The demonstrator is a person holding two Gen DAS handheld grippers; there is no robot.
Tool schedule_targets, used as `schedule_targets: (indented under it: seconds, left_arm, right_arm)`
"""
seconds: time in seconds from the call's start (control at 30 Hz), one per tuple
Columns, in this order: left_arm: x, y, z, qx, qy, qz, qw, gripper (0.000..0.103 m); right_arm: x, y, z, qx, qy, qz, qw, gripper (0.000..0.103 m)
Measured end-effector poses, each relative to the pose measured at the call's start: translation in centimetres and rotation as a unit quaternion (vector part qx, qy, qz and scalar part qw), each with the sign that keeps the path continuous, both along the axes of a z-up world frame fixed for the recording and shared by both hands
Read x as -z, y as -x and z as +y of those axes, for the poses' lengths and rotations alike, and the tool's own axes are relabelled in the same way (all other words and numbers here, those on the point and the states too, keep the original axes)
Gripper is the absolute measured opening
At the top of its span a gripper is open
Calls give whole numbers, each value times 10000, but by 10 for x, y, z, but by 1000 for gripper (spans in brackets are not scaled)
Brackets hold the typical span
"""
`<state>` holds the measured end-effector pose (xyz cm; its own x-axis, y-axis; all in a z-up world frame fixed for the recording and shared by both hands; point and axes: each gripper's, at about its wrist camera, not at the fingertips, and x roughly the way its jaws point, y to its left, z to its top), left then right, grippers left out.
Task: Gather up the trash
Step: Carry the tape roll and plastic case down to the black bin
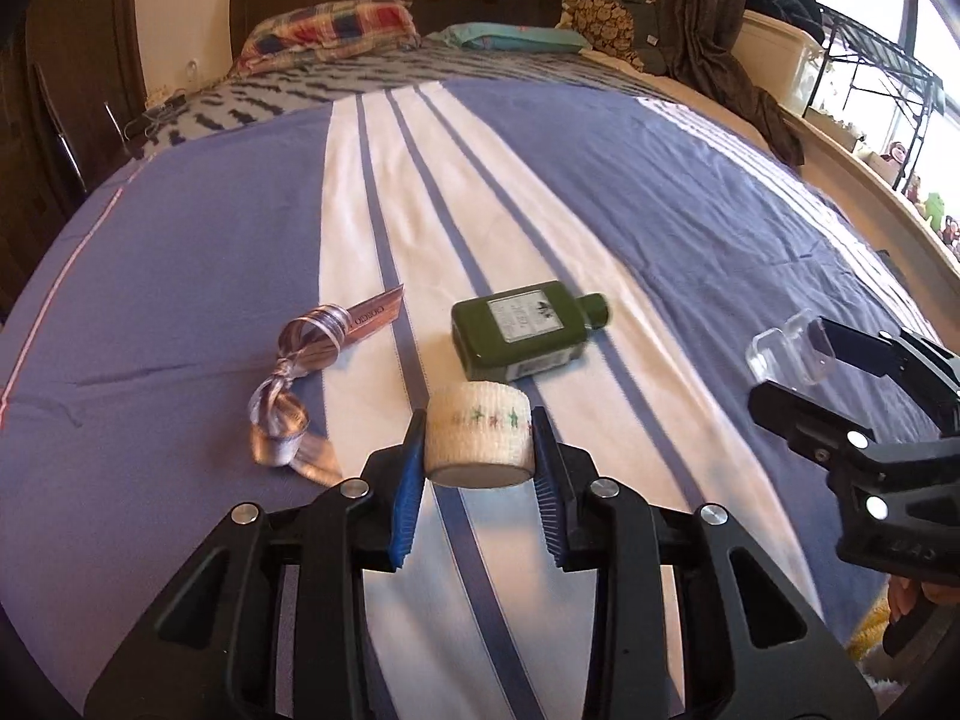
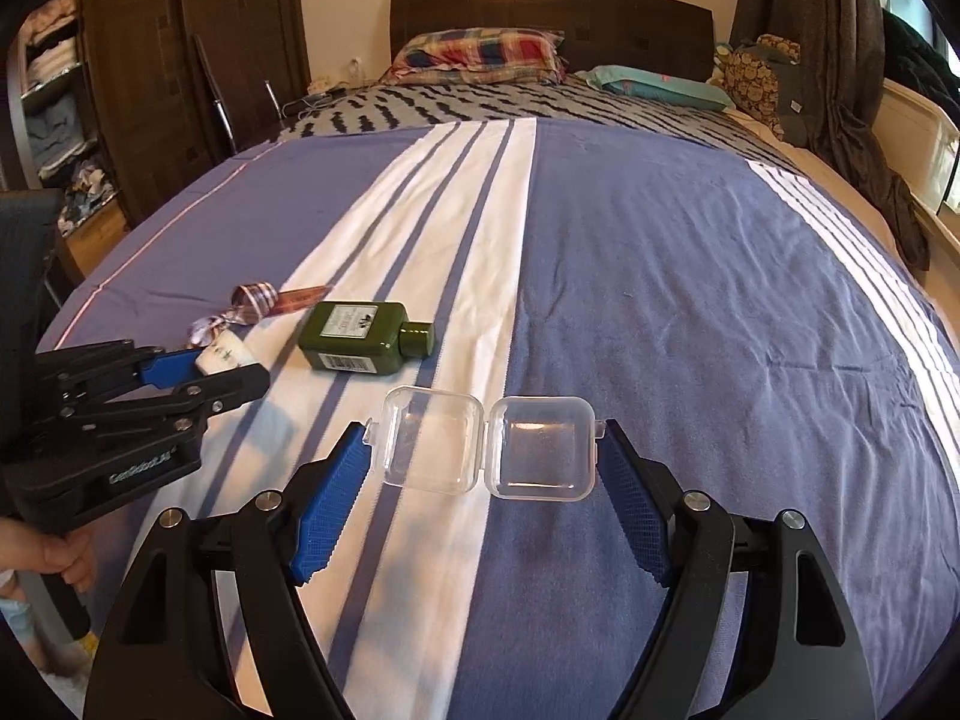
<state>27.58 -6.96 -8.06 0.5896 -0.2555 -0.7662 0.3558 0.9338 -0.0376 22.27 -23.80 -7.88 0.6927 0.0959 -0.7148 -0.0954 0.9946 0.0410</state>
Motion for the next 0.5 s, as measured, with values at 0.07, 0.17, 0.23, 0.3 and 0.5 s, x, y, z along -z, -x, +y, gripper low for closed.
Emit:
schedule_targets:
  seconds: [0.07, 0.17, 0.23, 0.3, 0.5]
  left_arm:
    - [-12, 18, 0, 19, 12, -79, 10000, 31]
    - [-31, 50, 0, 58, 44, -238, 9997, 31]
    - [-40, 68, 0, 81, 82, -318, 9994, 31]
    - [-49, 88, 0, 119, 97, -406, 9991, 31]
    - [-69, 138, -2, 241, 169, -590, 9978, 31]
  right_arm:
    - [-9, 13, 2, -2, 32, -85, 10000, 77]
    - [-21, 31, 3, -16, 61, -186, 9998, 77]
    - [-31, 45, 3, -12, 78, -259, 9996, 77]
    - [-42, 64, 3, -1, 100, -360, 9993, 77]
    - [-67, 109, 1, 56, 125, -629, 9979, 77]
